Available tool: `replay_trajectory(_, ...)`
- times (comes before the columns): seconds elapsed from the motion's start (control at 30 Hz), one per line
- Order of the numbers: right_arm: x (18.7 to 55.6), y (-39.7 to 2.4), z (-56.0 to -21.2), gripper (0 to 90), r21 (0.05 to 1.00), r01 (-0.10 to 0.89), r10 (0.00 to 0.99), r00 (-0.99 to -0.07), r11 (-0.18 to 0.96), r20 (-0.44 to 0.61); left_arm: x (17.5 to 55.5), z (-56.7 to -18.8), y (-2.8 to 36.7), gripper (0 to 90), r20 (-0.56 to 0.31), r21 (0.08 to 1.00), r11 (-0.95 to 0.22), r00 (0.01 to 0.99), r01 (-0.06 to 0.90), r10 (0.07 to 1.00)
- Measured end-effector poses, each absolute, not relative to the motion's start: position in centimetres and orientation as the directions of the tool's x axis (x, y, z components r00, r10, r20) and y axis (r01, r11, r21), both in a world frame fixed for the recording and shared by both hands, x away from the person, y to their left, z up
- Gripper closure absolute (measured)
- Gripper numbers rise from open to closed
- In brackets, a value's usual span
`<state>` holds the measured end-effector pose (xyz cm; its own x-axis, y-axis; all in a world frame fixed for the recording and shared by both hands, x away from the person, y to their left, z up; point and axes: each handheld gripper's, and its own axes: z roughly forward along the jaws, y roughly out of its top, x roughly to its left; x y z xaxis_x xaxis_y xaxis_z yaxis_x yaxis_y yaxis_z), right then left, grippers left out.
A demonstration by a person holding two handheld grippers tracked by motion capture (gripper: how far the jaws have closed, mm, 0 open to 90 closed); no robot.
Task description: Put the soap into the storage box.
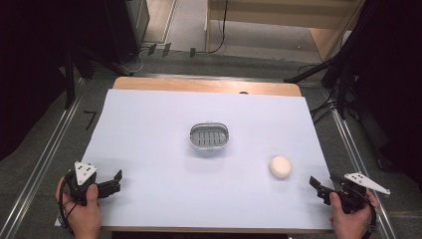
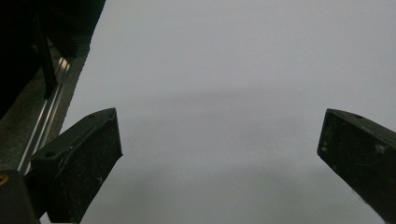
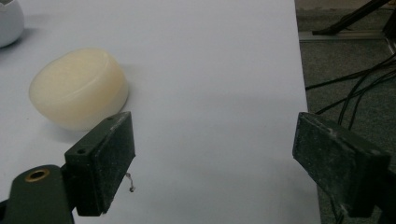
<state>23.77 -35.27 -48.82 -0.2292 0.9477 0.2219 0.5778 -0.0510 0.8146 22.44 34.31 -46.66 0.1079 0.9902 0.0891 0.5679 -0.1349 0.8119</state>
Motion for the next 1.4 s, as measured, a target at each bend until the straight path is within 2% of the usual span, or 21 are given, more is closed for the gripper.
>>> replay_trajectory(0.37,24.1,-34.7,-48.5,15.0,0.8,0.598,0.951,-0.216,-0.052,0.222,22.4,-46.6,34.4,0.1,0.082,0.812,-0.129,0.106,0.569,0.991)
replay_trajectory(0.43,24.2,-34.0,-48.4,15.2,0.792,0.608,0.944,-0.231,-0.049,0.235,22.4,-46.6,34.3,0.1,0.086,0.811,-0.131,0.107,0.571,0.991)
replay_trajectory(0.6,24.9,-31.7,-48.3,15.0,0.771,0.636,0.94,-0.284,0.036,0.191,22.4,-46.6,34.4,0.1,0.082,0.812,-0.128,0.106,0.57,0.991)
replay_trajectory(1.07,25.7,-28.3,-48.4,15.0,0.736,0.667,0.911,-0.369,0.121,0.184,22.5,-46.7,34.3,0.1,0.09,0.811,-0.137,0.111,0.569,0.99)
replay_trajectory(1.4,26.8,-27.0,-48.4,16.0,0.721,0.678,0.907,-0.381,0.142,0.18,22.4,-46.7,34.2,0.1,0.095,0.809,-0.142,0.111,0.571,0.989)
